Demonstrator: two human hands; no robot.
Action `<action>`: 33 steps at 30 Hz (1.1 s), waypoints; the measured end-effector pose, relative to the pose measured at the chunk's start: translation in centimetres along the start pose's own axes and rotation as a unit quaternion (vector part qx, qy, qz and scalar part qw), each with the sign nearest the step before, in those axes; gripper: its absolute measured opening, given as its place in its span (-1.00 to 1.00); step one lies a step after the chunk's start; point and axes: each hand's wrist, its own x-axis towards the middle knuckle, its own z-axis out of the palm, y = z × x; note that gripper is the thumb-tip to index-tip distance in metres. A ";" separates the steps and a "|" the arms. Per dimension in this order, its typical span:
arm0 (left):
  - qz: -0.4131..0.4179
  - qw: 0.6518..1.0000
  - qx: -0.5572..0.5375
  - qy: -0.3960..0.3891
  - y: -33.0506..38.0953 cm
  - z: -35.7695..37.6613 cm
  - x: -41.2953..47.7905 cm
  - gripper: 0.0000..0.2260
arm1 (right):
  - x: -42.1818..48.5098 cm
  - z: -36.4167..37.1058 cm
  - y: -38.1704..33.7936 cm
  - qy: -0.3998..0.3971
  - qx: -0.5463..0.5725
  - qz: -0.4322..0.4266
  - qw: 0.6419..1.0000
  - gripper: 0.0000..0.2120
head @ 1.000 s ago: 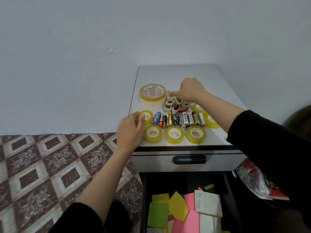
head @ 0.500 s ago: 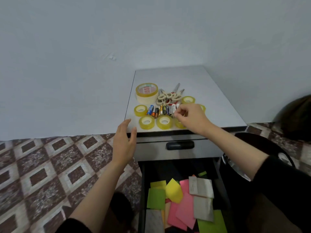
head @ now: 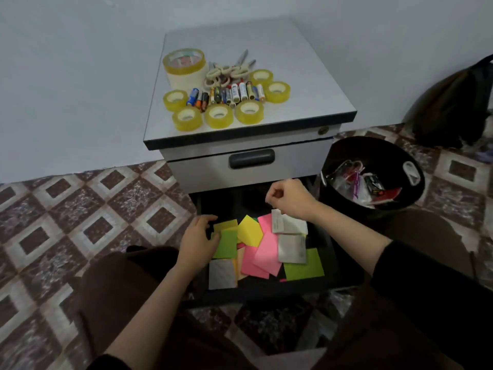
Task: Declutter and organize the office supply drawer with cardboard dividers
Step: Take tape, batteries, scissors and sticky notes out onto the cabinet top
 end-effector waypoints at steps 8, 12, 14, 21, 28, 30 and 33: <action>-0.047 0.993 0.048 -0.095 -3.0 2.5 1.5 -0.72 | 1.2 2.1 5.9 -0.046 -0.064 0.093 0.993 -0.83; -0.065 0.988 0.038 -0.133 -3.6 3.8 2.2 -0.72 | 2.3 3.2 8.2 -0.067 -0.099 0.126 0.985 -0.80; -0.072 0.985 0.040 -0.152 -3.6 4.7 2.4 -0.72 | 3.0 3.6 9.0 -0.075 -0.122 0.136 0.980 -0.79; -0.099 0.974 0.037 -0.199 -3.8 7.5 2.5 -0.74 | 5.2 5.5 9.9 -0.163 -0.254 0.073 0.951 -0.64; -0.098 0.969 0.035 -0.223 -3.8 9.3 2.5 -0.74 | 6.2 7.6 11.8 -0.316 -0.424 0.049 0.847 -0.35; -0.087 0.969 0.025 -0.229 -3.5 9.9 2.4 -0.75 | 6.3 7.9 12.4 -0.307 -0.420 0.044 0.853 -0.39; -0.074 0.969 0.017 -0.237 -2.8 11.0 2.6 -0.74 | 6.3 7.7 12.4 -0.272 -0.406 0.043 0.872 -0.34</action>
